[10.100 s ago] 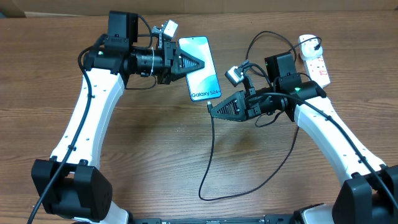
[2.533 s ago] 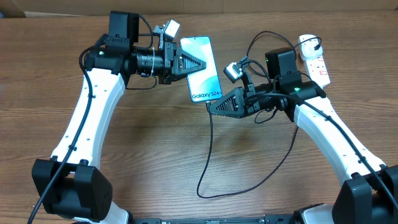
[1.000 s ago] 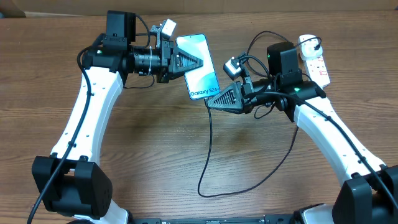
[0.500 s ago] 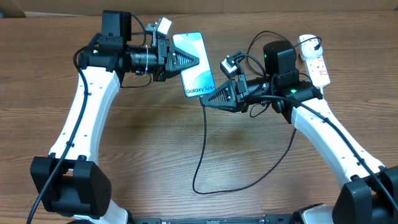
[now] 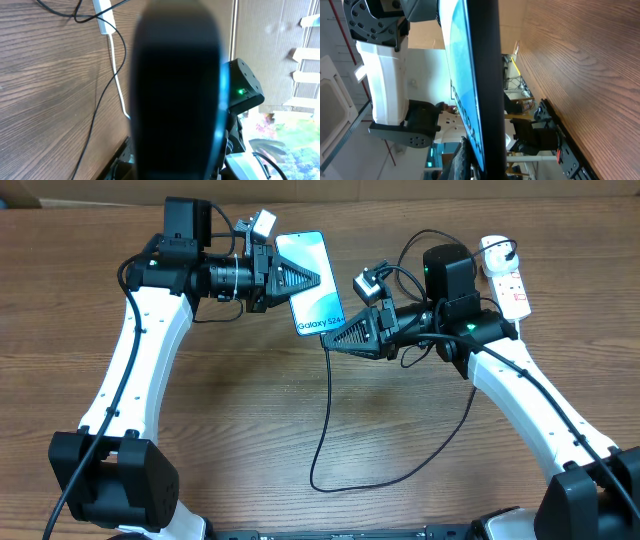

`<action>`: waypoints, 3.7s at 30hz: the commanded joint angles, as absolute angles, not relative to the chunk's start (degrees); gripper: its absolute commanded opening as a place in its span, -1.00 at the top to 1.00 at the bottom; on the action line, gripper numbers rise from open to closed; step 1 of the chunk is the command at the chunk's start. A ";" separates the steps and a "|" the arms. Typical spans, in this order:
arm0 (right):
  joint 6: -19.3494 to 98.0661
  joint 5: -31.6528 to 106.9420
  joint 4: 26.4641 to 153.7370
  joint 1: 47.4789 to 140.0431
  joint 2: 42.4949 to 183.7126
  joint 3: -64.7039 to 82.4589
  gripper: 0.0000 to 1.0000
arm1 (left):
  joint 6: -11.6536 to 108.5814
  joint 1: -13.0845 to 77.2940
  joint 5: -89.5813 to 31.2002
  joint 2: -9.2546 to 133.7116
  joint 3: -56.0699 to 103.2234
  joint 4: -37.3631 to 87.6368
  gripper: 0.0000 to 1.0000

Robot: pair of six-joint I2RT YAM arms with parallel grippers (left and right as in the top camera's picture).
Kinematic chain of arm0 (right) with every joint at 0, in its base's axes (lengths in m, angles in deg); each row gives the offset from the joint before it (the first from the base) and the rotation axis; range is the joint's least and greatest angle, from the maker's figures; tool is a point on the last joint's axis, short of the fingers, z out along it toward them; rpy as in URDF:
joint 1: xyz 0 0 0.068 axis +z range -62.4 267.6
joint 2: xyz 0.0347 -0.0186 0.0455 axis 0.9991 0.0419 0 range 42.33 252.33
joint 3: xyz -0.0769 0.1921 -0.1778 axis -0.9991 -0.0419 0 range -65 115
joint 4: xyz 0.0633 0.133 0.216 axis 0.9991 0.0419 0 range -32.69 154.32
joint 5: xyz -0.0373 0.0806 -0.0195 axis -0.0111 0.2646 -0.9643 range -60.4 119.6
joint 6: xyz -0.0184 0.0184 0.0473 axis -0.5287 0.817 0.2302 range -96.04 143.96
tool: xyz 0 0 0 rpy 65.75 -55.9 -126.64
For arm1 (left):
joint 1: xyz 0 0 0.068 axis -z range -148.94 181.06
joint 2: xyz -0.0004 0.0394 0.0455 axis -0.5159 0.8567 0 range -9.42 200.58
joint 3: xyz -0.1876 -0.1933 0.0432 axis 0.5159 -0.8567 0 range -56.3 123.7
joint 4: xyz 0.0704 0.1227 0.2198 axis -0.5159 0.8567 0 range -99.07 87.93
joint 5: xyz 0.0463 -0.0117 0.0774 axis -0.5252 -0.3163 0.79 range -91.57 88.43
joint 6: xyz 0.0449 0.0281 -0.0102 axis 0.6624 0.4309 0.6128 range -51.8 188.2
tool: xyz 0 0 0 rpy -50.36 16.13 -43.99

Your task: Plug charger to phone and switch on socket

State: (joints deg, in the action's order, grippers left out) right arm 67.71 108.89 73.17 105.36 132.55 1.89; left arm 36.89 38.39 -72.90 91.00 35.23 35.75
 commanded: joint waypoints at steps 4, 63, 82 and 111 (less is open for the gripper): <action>68.14 101.63 70.81 104.88 131.80 3.71 0.93 | 39.10 41.69 -82.24 90.43 35.20 37.63 0.92; 71.12 99.12 67.86 104.83 131.80 3.71 0.93 | 39.51 41.71 -82.61 90.43 35.20 37.67 0.91; 71.09 100.41 68.06 104.83 131.80 3.71 0.67 | 39.49 41.69 -82.17 90.43 35.20 37.63 0.92; 65.85 103.16 68.30 104.83 131.80 3.71 -0.92 | 49.00 36.25 -60.38 90.87 34.72 37.50 0.92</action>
State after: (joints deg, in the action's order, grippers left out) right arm 68.69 103.44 68.45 105.20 132.44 2.51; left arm 45.39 36.05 -61.80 91.07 34.92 37.69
